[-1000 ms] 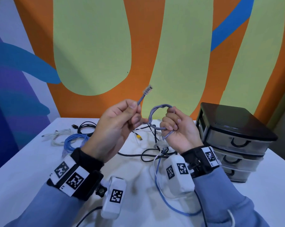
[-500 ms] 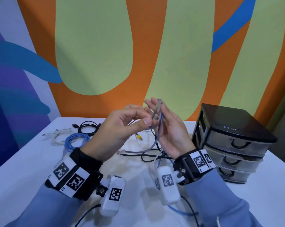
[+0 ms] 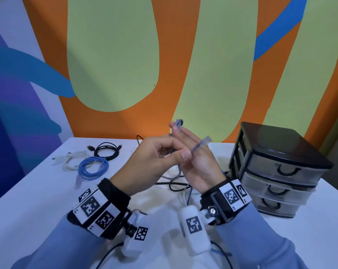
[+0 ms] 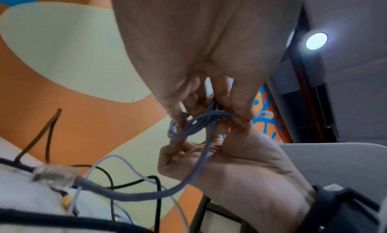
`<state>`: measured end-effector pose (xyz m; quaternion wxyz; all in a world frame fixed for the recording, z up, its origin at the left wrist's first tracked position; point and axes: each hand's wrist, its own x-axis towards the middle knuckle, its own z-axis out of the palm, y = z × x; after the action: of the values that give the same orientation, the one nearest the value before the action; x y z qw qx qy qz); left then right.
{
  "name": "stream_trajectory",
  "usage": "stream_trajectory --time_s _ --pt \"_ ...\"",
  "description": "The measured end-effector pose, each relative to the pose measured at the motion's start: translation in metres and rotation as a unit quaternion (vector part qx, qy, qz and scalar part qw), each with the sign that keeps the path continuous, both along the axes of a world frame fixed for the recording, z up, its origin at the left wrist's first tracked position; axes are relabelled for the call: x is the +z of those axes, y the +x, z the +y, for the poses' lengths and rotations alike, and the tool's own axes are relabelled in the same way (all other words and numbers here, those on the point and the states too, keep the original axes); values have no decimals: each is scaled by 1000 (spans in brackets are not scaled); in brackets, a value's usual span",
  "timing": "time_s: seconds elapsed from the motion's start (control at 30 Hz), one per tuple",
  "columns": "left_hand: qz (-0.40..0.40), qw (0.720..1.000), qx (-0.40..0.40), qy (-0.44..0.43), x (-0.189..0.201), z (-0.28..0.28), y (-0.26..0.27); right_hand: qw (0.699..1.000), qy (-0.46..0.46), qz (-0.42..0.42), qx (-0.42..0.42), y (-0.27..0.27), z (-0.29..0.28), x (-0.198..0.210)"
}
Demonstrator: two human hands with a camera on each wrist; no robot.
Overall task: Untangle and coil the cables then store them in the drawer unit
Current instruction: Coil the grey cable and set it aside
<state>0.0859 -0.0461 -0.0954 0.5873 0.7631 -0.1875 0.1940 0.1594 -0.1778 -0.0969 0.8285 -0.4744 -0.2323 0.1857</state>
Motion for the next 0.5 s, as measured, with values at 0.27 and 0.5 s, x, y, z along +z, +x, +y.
stream_trajectory --time_s 0.27,0.5 --pt "37 944 -112 -308 15 3 -4 996 76 38 26 -5 3 4" --pt "57 960 -34 -272 17 24 -5 992 111 47 39 -3 -5 14"
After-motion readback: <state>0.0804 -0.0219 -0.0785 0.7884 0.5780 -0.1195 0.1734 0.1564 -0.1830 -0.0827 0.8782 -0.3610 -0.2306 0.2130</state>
